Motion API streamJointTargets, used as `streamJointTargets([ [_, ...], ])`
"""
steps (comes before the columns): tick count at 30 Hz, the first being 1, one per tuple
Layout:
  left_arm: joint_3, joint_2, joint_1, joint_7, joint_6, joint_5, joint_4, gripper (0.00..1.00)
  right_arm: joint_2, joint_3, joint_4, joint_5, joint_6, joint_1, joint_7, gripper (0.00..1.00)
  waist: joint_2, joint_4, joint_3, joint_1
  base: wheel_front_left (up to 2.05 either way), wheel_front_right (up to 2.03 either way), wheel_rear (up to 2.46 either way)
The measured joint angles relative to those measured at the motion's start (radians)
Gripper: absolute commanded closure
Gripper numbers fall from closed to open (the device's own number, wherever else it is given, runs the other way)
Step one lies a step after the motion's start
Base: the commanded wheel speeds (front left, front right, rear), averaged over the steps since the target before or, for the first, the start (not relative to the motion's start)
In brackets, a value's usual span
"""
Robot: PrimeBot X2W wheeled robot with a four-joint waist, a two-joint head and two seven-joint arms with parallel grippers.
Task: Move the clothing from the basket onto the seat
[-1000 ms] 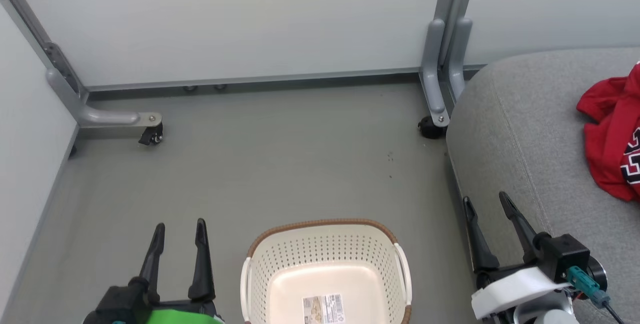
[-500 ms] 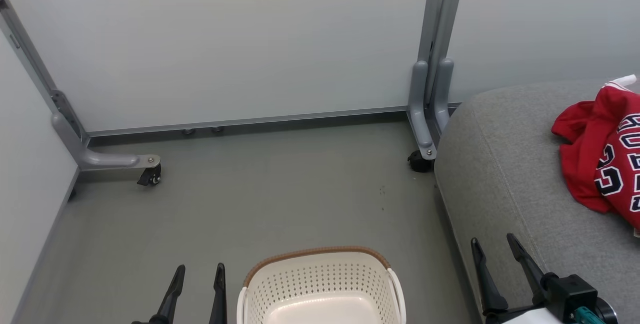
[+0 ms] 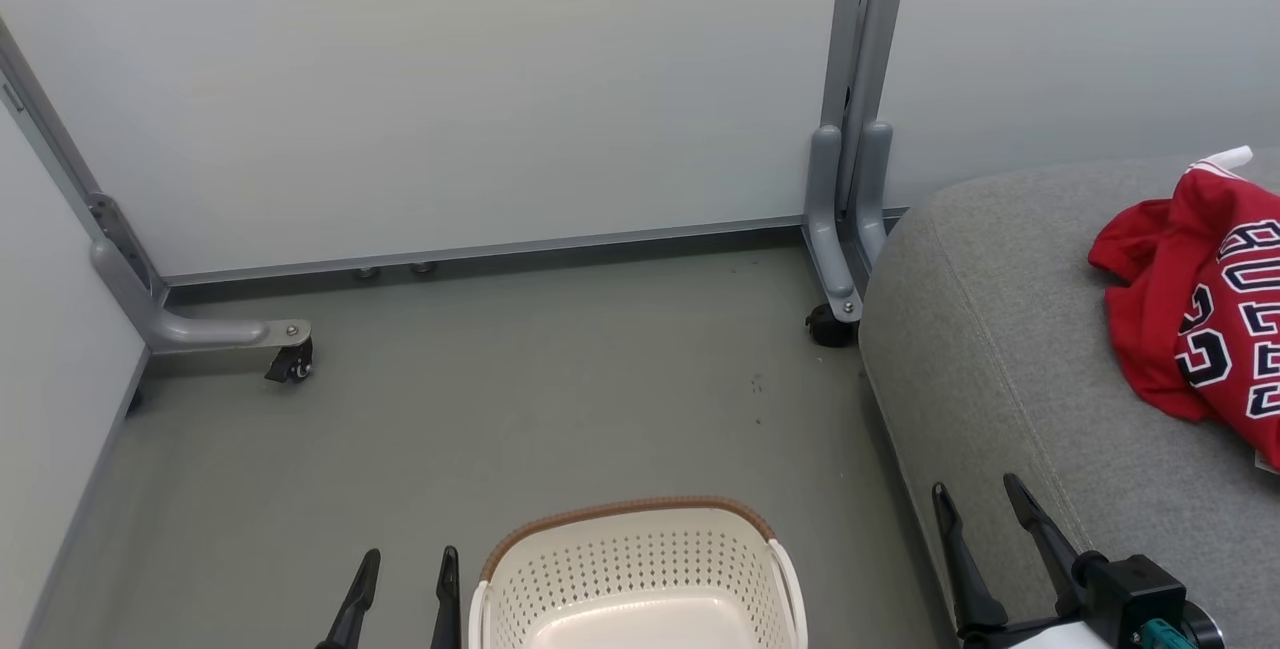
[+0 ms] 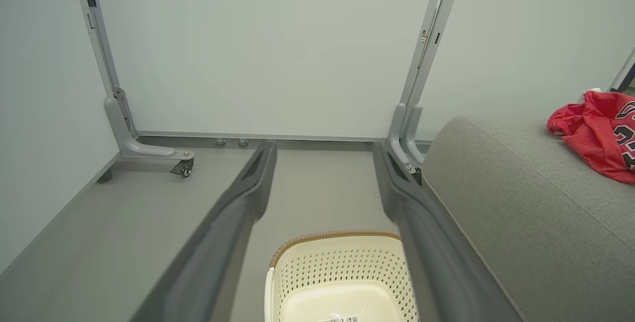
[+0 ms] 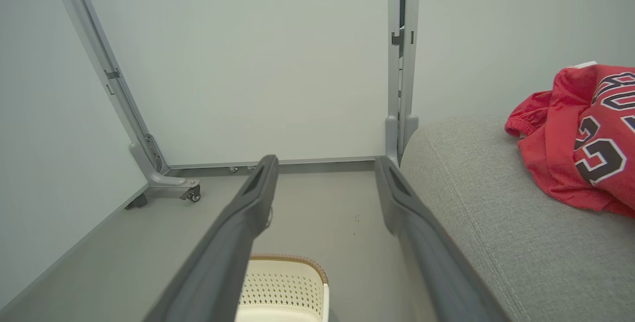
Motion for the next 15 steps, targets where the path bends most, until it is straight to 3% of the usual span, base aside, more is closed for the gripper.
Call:
streamJointTargets([
  [2, 0.001, 0.0, 0.0, 0.0, 0.002, -0.002, 0.0, 0.0, -0.002, -0.001, 0.0, 0.0, 0.0, 0.0, 0.0, 0.0, 0.0, 0.005, 0.001, 0.0, 0.0, 0.0, 0.0],
  [3, 0.0, 0.0, 0.0, 0.0, 0.002, -0.002, 0.005, 1.0, -0.001, -0.001, 0.005, 0.0, 0.0, 0.001, 0.0, 1.0, 0.0, 0.006, 0.001, 0.0, 0.0, 0.0, 0.0],
  [7, -0.003, 0.0, 0.002, 0.003, 0.002, -0.013, 0.035, 1.0, 0.003, 0.001, 0.036, 0.01, 0.0, 0.009, 0.002, 1.0, 0.0, 0.006, 0.002, 0.0, 0.0, 0.0, 0.0],
  [15, 0.015, 0.001, -0.006, 0.037, 0.0, -0.162, 0.046, 1.0, 0.003, -0.011, 0.047, 0.168, 0.0, 0.001, 0.035, 1.0, 0.0, 0.007, 0.011, 0.0, 0.0, 0.0, 0.0],
])
